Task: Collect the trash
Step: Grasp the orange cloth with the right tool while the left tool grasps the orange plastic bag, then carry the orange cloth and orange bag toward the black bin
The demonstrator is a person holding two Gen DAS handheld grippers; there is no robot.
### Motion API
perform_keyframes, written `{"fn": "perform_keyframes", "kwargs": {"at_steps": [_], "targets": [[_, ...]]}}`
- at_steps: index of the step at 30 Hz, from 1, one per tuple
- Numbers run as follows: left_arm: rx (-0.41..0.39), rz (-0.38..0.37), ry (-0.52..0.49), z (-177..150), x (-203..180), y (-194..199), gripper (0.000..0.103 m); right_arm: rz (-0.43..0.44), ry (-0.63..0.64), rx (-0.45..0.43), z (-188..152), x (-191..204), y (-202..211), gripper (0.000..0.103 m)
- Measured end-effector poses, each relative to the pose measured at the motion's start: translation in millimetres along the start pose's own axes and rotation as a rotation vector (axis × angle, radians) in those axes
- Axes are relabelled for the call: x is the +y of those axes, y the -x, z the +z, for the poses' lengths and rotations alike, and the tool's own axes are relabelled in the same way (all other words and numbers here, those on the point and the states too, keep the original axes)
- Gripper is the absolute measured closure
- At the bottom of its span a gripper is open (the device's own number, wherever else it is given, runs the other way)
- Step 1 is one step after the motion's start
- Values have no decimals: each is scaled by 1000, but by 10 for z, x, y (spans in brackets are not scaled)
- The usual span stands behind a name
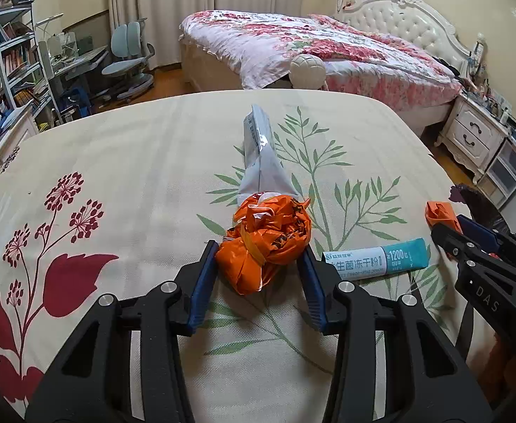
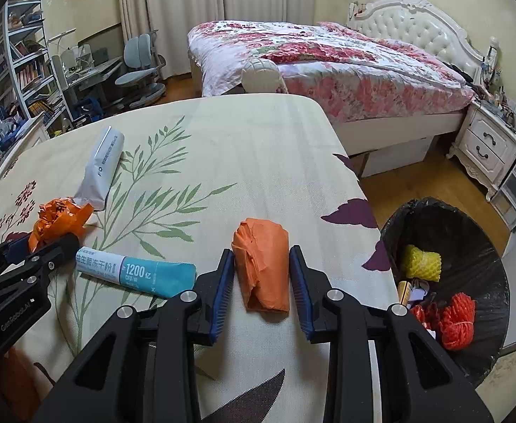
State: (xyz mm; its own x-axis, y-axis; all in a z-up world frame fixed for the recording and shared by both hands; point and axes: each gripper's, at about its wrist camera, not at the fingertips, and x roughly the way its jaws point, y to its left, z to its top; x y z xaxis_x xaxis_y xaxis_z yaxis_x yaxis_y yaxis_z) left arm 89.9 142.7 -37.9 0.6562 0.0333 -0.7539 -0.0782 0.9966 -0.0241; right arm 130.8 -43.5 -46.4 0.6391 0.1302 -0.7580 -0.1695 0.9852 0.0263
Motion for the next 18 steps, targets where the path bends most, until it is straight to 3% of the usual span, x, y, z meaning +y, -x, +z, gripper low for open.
{"fn": "perform_keyframes", "kwargs": {"at_steps": [18], "targets": [[-42,9,18,-246,-110,429,59,-5,-15,-20,-296,-49,348,70]]}}
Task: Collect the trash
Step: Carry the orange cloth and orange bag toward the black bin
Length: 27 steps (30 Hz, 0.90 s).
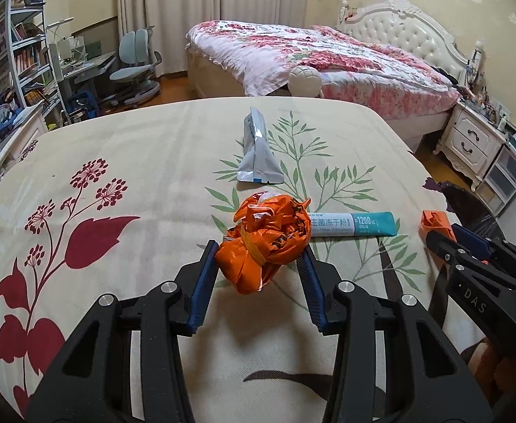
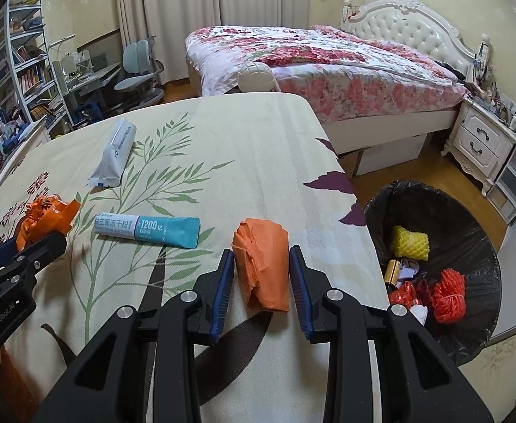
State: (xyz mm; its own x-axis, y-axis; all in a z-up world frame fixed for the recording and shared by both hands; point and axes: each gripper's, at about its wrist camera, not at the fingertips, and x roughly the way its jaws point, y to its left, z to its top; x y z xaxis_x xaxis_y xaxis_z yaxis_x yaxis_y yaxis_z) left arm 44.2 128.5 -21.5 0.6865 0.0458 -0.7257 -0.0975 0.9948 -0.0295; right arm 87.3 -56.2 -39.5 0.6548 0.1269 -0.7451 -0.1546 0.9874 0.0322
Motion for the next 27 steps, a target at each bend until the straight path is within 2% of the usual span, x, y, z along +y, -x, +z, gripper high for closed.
{"fn": "perform_keyframes", "kwargs": {"at_steps": [15,27], "targets": [[-14,-24,-29,-201,-309,196,59,-22,-35,-19,-214,-226,268,70],[-18,-68,-80,-281,-724,248,59,-54,-93,-41,-327,-531,437,70]]}}
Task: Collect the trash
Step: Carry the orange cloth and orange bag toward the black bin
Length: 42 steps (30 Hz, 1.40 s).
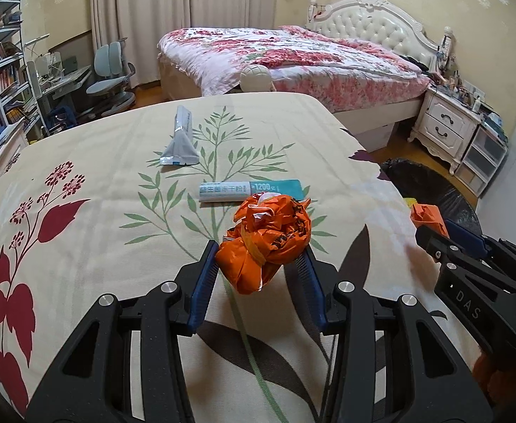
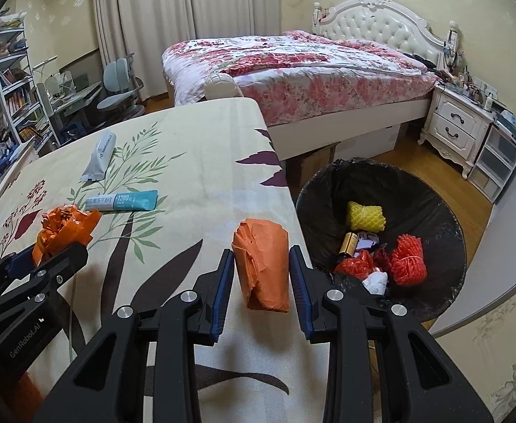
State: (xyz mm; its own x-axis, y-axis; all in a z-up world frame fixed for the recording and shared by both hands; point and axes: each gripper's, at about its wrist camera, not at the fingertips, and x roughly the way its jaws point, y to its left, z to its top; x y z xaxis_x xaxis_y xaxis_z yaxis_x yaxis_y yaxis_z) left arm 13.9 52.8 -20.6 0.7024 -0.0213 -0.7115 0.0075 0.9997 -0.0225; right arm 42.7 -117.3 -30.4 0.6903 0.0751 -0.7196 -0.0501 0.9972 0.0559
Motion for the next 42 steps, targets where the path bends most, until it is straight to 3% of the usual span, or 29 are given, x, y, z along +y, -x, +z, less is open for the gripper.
{"fn": "perform_keyframes", "kwargs": {"at_steps": [26,42], "targets": [[8,-117,-146,113,-1043,-292,59,-134,-124,-22,7,-866,-13,70],[21,-125,-194,415,-1561,-703,59,-195,-197,-31,223,-1313,-300,70]]}}
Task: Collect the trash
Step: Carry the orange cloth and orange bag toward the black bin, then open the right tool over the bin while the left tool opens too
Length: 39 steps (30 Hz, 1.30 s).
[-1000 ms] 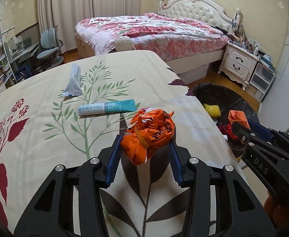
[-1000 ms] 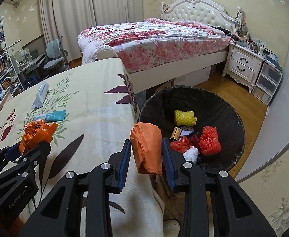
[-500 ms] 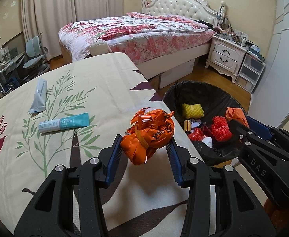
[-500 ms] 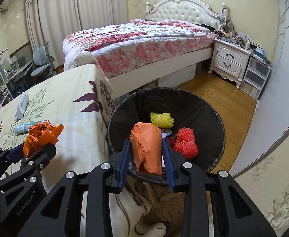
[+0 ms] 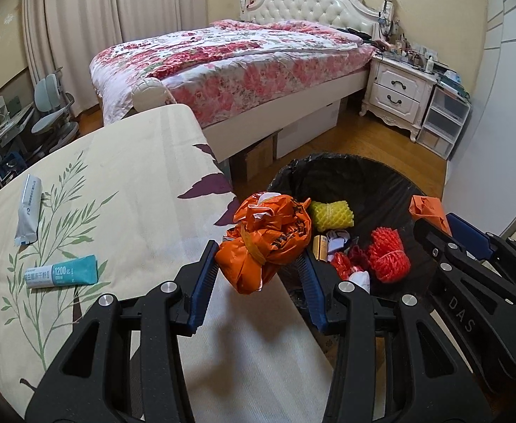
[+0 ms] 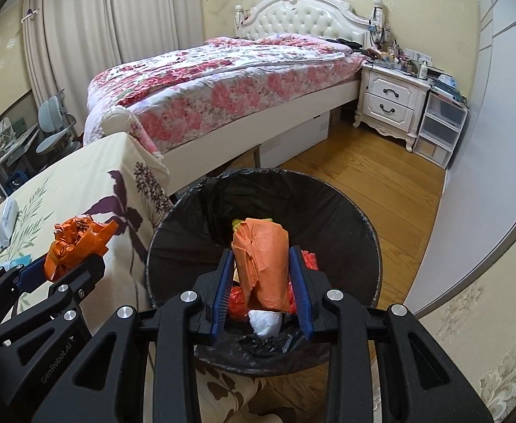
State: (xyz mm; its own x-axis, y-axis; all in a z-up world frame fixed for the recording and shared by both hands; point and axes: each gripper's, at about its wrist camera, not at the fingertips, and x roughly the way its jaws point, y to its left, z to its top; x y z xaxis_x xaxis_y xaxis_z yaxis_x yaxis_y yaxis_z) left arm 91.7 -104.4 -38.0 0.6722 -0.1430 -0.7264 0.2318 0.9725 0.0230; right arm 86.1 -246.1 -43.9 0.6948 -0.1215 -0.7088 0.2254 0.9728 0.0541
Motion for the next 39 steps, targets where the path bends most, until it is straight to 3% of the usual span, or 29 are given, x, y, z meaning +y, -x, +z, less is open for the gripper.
{"fn": "perform_keyframes", "kwargs": {"at_steps": [19,22,24,29,39], "targets": [[24,16,-44,226,-231,-340,57,-44,-56,27,98,-204,-324,70],[28,22,-41,235,-235,-356,46,-52,-57,23,95,-198,-317,67],[25,27,-36,241,-229,-357,40,-59,-62,16,96,-200,-311,58],[13,36,-38,249,-234,-335,26,-67,-69,7,111,-223,-281,56],[-12,48,-44,258,-212,-267,18,-94,-72,-18,121,-260,-197,44]]}}
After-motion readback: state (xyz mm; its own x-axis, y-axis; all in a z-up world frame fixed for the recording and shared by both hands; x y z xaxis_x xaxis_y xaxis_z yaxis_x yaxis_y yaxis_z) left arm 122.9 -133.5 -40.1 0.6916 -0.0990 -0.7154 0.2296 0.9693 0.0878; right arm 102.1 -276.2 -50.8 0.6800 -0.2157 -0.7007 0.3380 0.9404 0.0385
